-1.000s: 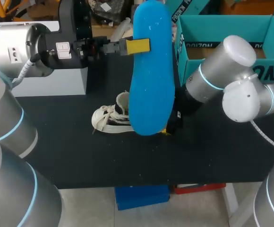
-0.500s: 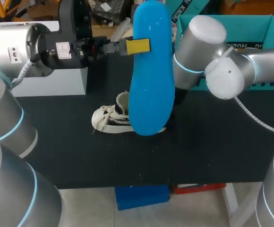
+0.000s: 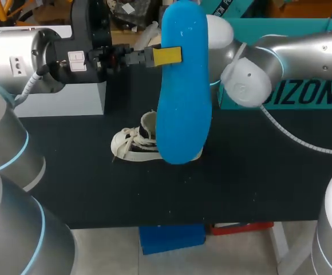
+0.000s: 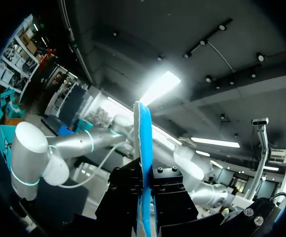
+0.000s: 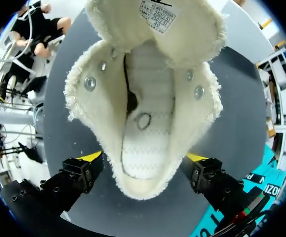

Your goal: Take the shoe out of the shoebox, open the shoe tongue, remove and reinsert the insole, then place the shoe into the shoebox

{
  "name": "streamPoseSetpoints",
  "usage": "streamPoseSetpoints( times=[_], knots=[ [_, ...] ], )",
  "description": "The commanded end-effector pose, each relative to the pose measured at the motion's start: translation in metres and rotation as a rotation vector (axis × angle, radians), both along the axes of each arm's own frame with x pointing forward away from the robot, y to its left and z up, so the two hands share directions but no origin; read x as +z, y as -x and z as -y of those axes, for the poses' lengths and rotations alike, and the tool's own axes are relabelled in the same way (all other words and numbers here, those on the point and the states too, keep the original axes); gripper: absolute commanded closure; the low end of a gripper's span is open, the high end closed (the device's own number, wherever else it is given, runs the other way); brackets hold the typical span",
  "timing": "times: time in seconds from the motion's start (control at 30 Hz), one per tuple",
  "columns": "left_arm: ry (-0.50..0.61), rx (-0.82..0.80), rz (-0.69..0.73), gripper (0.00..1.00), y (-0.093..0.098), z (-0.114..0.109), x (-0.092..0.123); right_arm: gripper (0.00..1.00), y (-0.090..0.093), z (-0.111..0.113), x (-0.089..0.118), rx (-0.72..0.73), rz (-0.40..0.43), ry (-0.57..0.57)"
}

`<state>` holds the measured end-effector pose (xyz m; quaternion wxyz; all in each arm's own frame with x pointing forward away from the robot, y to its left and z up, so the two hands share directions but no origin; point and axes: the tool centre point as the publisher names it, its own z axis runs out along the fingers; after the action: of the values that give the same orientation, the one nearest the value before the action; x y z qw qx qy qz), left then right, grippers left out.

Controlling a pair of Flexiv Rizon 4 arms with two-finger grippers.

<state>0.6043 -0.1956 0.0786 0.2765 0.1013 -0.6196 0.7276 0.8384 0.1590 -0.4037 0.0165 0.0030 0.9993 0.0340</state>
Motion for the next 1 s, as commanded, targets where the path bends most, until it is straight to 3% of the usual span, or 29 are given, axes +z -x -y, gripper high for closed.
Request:
streamPoseSetpoints(
  times=[0.03, 0.43, 1.0],
  knots=[
    [0.0, 0.002, -0.001, 1.0, 0.002, 0.0, -0.002, 0.0, -0.001, -0.008, -0.003, -0.004, -0.004, 0.148],
    [0.0, 0.002, -0.001, 1.0, 0.002, 0.0, -0.002, 0.0, 0.002, -0.009, -0.007, -0.002, -0.006, 0.142],
    [0.0, 0.002, -0.001, 1.0, 0.002, 0.0, -0.002, 0.0, 0.002, 0.009, 0.008, 0.031, 0.025, -0.037]
  ],
)
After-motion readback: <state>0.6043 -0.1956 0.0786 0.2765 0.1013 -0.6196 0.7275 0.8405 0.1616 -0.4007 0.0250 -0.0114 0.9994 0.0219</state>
